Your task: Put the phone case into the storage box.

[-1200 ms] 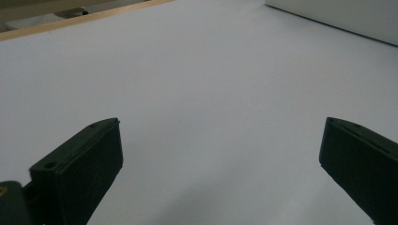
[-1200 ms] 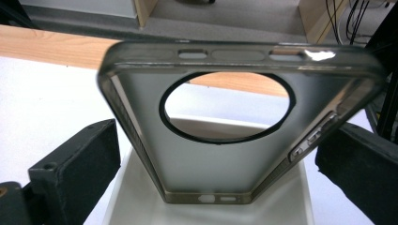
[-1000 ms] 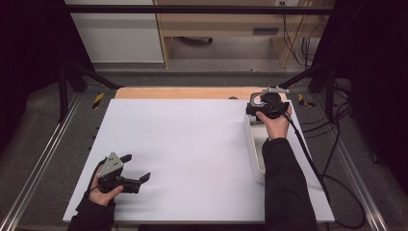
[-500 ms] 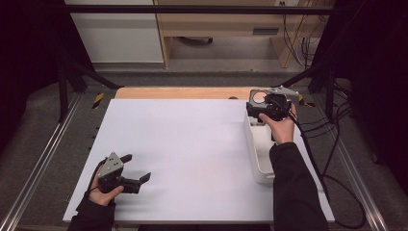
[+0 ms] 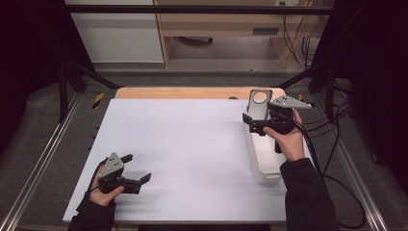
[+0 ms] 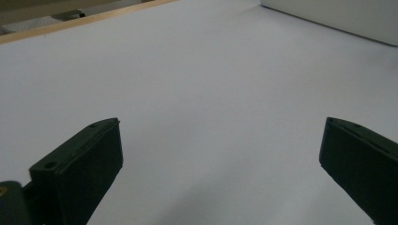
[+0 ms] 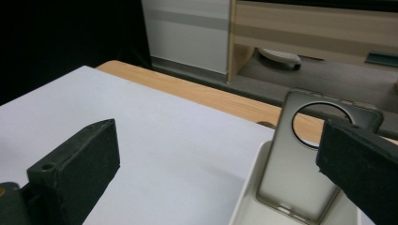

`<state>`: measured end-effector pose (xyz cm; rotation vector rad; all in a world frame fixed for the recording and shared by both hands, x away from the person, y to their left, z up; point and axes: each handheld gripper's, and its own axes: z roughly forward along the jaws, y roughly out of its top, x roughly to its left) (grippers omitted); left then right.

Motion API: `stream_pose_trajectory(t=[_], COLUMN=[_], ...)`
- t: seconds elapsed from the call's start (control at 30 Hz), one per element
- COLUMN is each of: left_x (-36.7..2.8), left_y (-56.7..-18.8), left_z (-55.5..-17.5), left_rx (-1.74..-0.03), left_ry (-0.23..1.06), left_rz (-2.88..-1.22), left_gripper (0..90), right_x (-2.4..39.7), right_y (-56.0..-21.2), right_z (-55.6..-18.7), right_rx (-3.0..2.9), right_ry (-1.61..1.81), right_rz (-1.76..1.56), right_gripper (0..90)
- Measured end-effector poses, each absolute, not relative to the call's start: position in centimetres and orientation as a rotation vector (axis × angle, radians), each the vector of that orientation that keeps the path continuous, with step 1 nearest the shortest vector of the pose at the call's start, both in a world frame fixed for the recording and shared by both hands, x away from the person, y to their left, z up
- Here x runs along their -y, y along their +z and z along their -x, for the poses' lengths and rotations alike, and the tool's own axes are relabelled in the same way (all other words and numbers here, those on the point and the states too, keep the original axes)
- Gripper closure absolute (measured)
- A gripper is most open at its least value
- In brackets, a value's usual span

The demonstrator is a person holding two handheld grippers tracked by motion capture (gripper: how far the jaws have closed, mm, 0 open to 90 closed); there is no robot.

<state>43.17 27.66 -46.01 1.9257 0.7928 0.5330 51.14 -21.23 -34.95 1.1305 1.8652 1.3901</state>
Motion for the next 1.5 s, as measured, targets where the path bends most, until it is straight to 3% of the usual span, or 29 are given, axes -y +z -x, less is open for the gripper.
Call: stream_pose_trajectory(t=[0.5, 1.5], left_x=[-27.5, -27.3], left_y=[-45.9, -45.4], left_z=[-43.1, -42.7], left_rx=[-0.779, -0.738], left_ry=[0.529, 0.526], left_rz=[-1.926, -1.901], left_gripper=[0.0, 0.0], right_x=[22.4, 28.1], right_y=[-35.9, -44.0], right_z=[-46.1, -42.1], right_rx=[-1.937, -1.962], right_ry=[1.518, 1.537], right_rz=[-0.929, -0.917], right_gripper=[0.3, 0.3])
